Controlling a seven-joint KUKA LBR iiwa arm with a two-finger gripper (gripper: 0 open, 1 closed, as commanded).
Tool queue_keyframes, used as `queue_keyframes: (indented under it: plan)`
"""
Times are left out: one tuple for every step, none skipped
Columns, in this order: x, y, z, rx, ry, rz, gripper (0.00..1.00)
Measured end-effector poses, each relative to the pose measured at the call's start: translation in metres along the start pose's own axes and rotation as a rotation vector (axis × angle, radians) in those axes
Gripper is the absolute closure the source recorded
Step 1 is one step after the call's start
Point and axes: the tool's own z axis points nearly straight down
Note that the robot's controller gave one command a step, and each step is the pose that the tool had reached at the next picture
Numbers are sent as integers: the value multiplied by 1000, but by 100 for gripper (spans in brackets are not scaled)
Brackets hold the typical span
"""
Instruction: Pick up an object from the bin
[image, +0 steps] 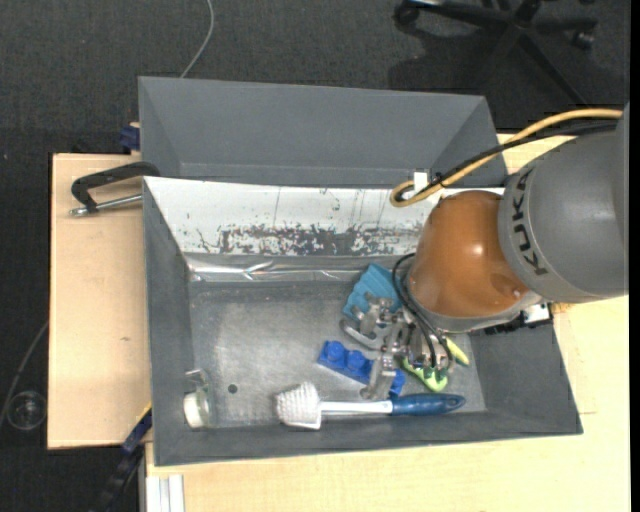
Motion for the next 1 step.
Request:
queue_keyframes:
  plan:
    - [4, 5, 25, 0, 7, 129, 100]
